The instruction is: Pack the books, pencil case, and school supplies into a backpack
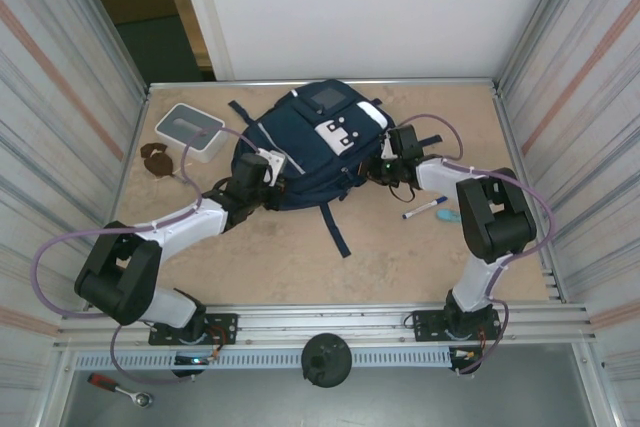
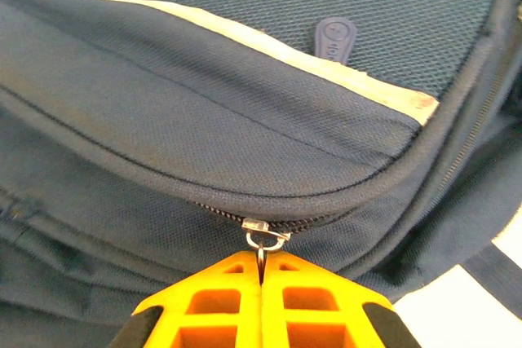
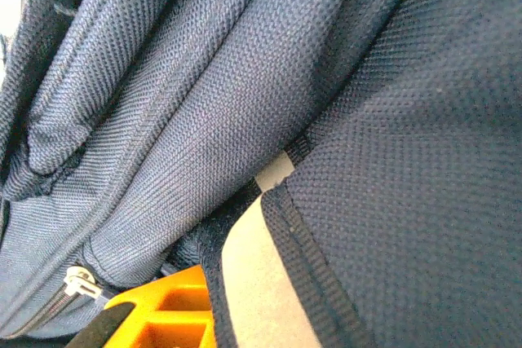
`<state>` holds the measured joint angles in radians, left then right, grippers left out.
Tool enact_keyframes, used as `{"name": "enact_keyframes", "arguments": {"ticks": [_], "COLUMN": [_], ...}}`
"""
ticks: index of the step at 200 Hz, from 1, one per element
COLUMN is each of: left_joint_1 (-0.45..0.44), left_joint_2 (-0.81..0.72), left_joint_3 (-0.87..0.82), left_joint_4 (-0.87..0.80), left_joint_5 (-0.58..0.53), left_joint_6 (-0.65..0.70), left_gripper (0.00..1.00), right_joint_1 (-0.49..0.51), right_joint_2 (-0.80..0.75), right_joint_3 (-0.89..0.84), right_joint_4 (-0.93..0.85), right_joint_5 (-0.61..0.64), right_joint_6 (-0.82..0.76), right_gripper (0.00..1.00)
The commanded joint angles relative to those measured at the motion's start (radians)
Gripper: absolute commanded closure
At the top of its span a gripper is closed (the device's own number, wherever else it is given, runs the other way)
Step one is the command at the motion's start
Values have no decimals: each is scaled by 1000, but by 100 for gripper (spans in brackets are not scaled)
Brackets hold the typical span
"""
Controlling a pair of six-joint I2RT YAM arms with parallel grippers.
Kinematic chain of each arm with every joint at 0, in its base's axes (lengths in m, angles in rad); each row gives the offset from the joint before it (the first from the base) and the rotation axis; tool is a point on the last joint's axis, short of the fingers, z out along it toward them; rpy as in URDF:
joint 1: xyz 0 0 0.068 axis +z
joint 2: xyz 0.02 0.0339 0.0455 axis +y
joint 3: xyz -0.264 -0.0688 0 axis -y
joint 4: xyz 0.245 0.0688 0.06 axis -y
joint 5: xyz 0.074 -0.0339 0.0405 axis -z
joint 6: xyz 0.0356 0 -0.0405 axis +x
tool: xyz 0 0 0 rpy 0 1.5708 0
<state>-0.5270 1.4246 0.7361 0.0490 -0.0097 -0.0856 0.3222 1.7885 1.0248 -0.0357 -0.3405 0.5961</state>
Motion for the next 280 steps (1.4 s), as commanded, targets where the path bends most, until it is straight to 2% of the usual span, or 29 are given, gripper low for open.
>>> {"name": "enact_keyframes", "arguments": {"ticks": [1, 23, 56, 80, 96, 111, 139, 161, 205, 236, 253, 269, 280], "left_joint_1": [6, -24, -61, -87, -96, -101, -101, -69, -41, -57, -90, -131, -157], "left_joint_2": [-26, -27, -16, -2, 5, 5, -28, -63, -22, -3, 5, 11, 17], "left_joint_3": [9, 23, 32, 36, 31, 25, 1, -11, 38, 54, 51, 44, 48], "left_joint_4": [-32, -31, -22, -23, -18, -22, -65, -97, -137, -134, -109, -76, -59], "left_joint_5": [114, 133, 146, 139, 133, 115, -16, -129, -213, -117, -41, 3, 12], "left_joint_6": [-39, -55, -69, -68, -72, -68, -44, -24, 7, 0, -36, -73, -89], "left_gripper": [100, 100, 100, 100, 100, 100, 100, 100, 100, 100, 100, 100, 100], "right_joint_1": [-20, -3, 108, 222, 254, 250, 195, 115, -24, -86, -106, -104, -89], "right_joint_2": [-15, -101, -206, -127, -35, 25, 18, -43, -67, 24, 4, -96, -185], "right_joint_3": [43, -59, -286, -303, -285, -272, -293, -335, -210, -35, -28, -118, -214], "right_joint_4": [-79, -18, 238, 398, 495, 569, 558, 479, 169, -3, -11, 33, 103], "right_joint_5": [5, -30, -57, -26, 0, 13, 17, -10, -152, -221, -215, -214, -215], "right_joint_6": [-73, -15, 177, 309, 382, 416, 370, 282, 26, -63, -44, 0, 63], "right_gripper": [78, 61, 41, 34, 34, 41, 81, 100, 100, 100, 92, 69, 56]}}
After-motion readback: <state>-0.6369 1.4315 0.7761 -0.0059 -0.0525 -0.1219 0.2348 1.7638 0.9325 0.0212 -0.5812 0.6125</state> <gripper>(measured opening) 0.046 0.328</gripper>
